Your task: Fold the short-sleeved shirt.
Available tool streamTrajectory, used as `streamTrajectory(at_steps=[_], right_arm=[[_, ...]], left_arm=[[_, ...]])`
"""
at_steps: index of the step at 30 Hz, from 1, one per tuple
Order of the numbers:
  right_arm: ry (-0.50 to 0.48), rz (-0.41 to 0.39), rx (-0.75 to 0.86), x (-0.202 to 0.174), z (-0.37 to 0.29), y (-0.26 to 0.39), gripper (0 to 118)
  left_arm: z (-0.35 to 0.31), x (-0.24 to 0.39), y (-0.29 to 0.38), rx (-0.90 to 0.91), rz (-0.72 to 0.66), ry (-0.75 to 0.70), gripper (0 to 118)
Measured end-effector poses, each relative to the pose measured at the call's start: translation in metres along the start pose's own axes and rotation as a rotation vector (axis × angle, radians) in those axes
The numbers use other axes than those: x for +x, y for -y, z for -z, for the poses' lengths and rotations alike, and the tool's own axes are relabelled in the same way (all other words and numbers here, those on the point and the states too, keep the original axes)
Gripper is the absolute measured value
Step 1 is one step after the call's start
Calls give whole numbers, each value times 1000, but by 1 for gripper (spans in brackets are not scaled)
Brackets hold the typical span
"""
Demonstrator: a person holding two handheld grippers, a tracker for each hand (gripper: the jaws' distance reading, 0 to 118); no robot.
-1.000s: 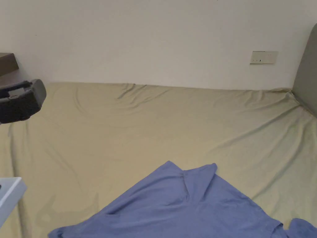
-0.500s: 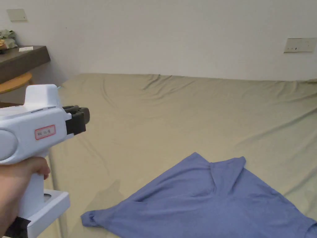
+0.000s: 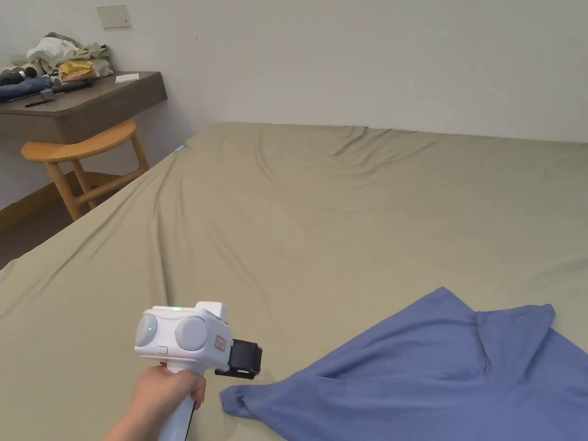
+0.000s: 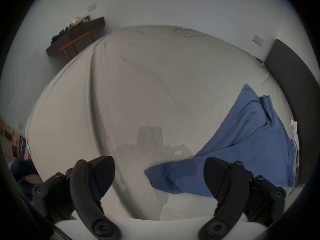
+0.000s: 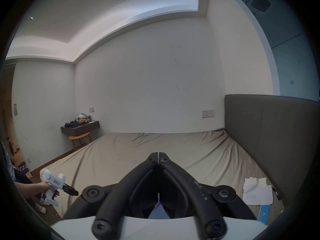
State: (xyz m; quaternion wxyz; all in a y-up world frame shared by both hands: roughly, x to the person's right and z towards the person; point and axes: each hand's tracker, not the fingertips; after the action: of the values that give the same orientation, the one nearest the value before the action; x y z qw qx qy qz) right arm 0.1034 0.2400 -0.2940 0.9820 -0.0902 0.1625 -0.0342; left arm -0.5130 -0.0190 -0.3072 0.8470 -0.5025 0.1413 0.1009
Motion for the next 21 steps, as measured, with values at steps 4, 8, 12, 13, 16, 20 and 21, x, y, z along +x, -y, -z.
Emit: streamTrajectory(at_steps=[4,8,12,13,16,20,21], right_arm=[[-29,1,-25,-17,10,1,1],[-36,-16,-57,-24,19,7,1],[-33,-32,-80,-22,23,12,1],[-27,-38,-89,-19,24,15,1],[-23,-21,-114,-12,31,25,1],[1,20,-169,0,38,42,1],[4,32,-179,5,38,45,1]], left_arm=[[36,-12,9,-68,-111,-26,105],[63,-8,23,-142,-85,16,72],[47,1,25,-84,-47,20,45],[42,2,24,-65,-39,29,28],[31,8,21,-43,-4,16,9],[6,14,20,-13,53,24,7],[-1,12,20,-2,47,34,7]])
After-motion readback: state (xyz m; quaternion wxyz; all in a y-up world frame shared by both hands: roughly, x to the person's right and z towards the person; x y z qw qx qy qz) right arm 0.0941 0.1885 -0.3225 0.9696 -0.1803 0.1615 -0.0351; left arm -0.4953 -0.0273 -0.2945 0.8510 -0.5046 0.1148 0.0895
